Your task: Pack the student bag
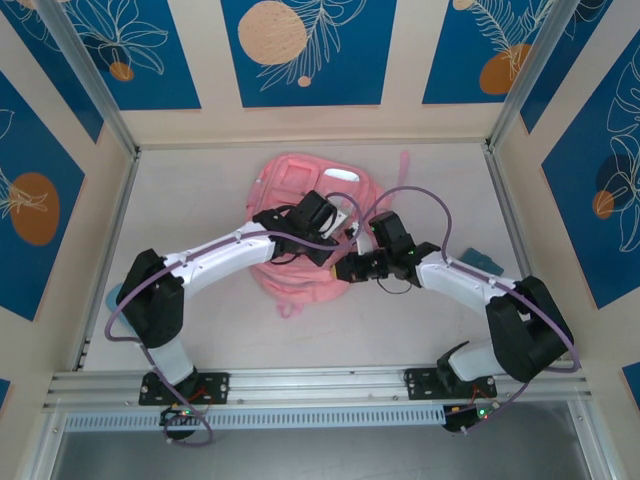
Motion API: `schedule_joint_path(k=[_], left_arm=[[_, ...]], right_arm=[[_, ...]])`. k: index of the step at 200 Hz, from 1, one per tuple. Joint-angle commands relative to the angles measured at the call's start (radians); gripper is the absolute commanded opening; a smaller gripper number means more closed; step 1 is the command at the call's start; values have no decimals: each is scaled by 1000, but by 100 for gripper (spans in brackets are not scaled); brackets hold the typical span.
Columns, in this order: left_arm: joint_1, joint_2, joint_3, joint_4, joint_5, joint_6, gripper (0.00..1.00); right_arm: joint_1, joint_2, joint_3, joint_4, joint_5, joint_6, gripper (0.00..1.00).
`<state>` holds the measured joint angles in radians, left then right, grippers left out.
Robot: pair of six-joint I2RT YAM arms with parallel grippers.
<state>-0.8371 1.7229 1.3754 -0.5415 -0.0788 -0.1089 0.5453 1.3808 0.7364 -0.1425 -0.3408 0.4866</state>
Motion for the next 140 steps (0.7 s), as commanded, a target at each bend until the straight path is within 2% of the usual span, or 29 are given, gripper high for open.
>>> schedule_joint_path(k=[1, 10, 24, 48, 72, 105, 140], left_arm=[[34, -43, -5, 108, -27, -60, 0], [39, -50, -6, 96, -8, -69, 2], [42, -64, -8, 73, 8, -106, 18], [50, -100, -19, 46, 20, -175, 37], [57, -141, -29, -1, -18, -248, 50], [71, -215, -71, -40, -43, -342, 60], [76, -281, -127, -61, -60, -386, 66]], right_arm=[[-15, -71, -30, 44, -38, 127, 20], [-38, -101, -40, 45, -27, 160, 26], [-76, -137, -47, 33, -16, 214, 34], [-131, -159, -24, -34, 1, 346, 48], [-152, -126, 3, -60, 5, 477, 61], [-178, -33, 43, -34, -6, 581, 65], [-183, 87, 141, -79, 21, 566, 62]])
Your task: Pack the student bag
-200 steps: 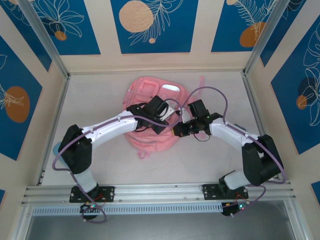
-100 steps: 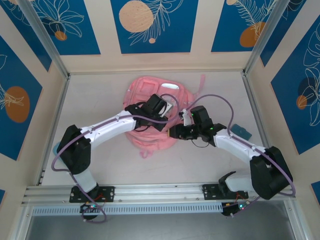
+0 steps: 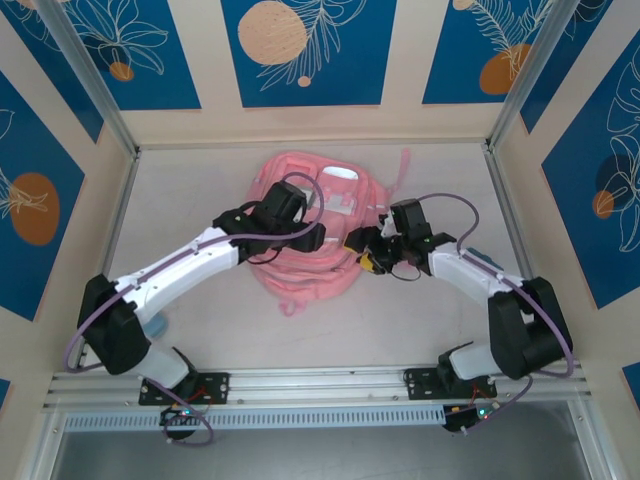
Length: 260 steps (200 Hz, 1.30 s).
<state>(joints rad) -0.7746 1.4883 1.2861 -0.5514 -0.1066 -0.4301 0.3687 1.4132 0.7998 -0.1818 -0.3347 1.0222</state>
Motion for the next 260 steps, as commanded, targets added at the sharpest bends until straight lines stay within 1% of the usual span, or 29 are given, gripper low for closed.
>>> schedule_joint_path(k=[1, 23, 37, 63, 82, 100, 169, 210, 226, 237, 260], left_arm=[[14, -48, -38, -52, -32, -67, 66], [18, -70, -58, -74, -50, -83, 68], [21, -83, -71, -85, -61, -99, 68], [24, -100, -96, -86, -65, -139, 71], [26, -106, -105, -87, -61, -164, 72], [26, -109, -111, -84, -58, -179, 72], [26, -116, -116, -81, 0, -221, 72], [26, -133, -137, -66, 47, -259, 71], [26, -145, -148, -61, 64, -277, 70], [26, -154, -160, -58, 75, -295, 70], [21, -176, -197, -27, 113, -344, 69]], right_arm=[[-7, 57, 79, -39, 14, 30, 62], [3, 90, 120, -43, 0, -3, 55], [14, 92, 142, -79, 26, -10, 51], [33, 96, 161, -116, 56, 12, 47], [55, 116, 194, -168, 77, 36, 46], [70, 153, 221, -190, 63, 64, 47], [75, 240, 271, -133, 8, 84, 45], [66, 279, 317, -85, -70, 42, 33], [65, 268, 333, -80, -84, 29, 22], [68, 252, 340, -66, -93, 26, 17], [90, 215, 355, -22, -111, 21, 13]])
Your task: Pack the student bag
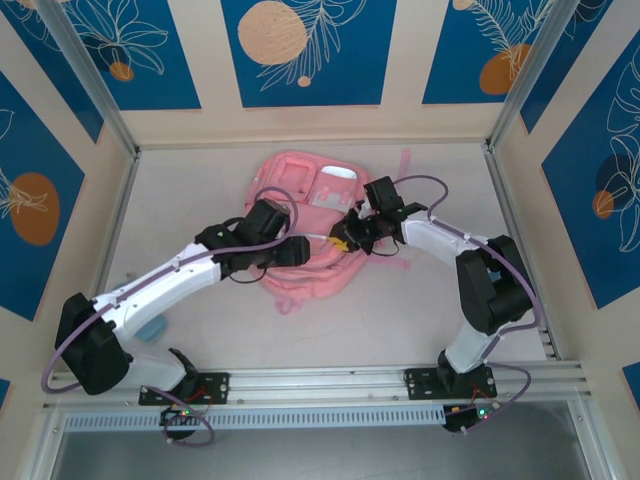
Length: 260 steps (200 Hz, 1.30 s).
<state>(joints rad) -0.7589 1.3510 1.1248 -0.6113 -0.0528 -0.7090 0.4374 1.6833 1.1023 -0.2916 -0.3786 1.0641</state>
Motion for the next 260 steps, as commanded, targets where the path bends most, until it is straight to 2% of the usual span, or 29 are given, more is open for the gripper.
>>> schedule_joint_path(k=[1, 39, 95, 118, 135, 183, 260], left_arm=[[5, -39, -37, 35, 60, -67, 69], [-37, -83, -98, 92, 61, -146, 69], [-131, -71, -152, 209, -38, -280, 70], [-158, -32, -134, 200, -98, -313, 69], [-169, -5, -114, 202, -128, -304, 66], [-187, 52, -79, 224, -194, -308, 48], [-190, 125, -37, 189, -234, -344, 48]], right_arm=[[22, -56, 53, 91, -68, -21, 13], [74, -79, 89, 125, -54, -15, 11], [121, -59, 138, 153, -13, -7, 9], [127, -56, 156, 151, -7, -7, 9], [130, -55, 167, 144, -3, -9, 9], [133, -54, 172, 139, -2, -9, 8], [135, -56, 166, 143, -5, -7, 7]])
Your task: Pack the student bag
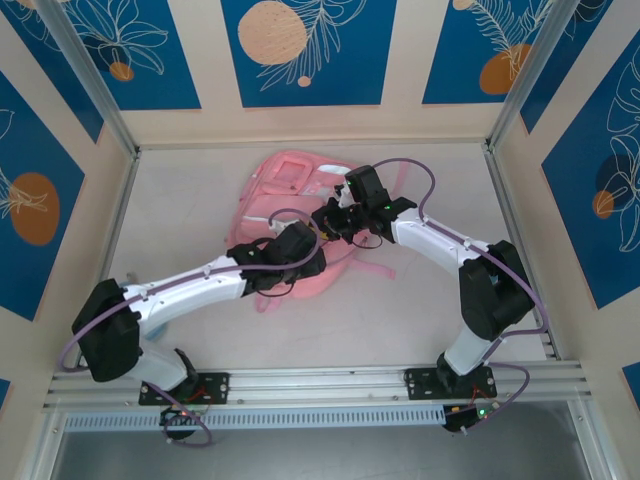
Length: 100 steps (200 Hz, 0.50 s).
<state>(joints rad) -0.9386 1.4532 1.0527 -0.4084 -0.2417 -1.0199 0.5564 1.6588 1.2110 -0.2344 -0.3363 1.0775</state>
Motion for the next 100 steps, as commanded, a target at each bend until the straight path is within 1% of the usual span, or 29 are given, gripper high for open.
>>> schedule_joint_path(k=[1, 17, 55, 100], left_arm=[[-11, 23, 34, -14, -46, -34, 48], [-11, 28, 39, -24, -59, -37, 45], [-11, 22, 34, -50, -64, -43, 27], [-11, 12, 28, -49, -60, -27, 13]], right_arm=[[16, -31, 58, 86, -46, -21, 7], [15, -31, 57, 81, -47, -21, 7], [14, -33, 58, 64, -32, -29, 7], [10, -38, 55, 51, -18, -34, 7]])
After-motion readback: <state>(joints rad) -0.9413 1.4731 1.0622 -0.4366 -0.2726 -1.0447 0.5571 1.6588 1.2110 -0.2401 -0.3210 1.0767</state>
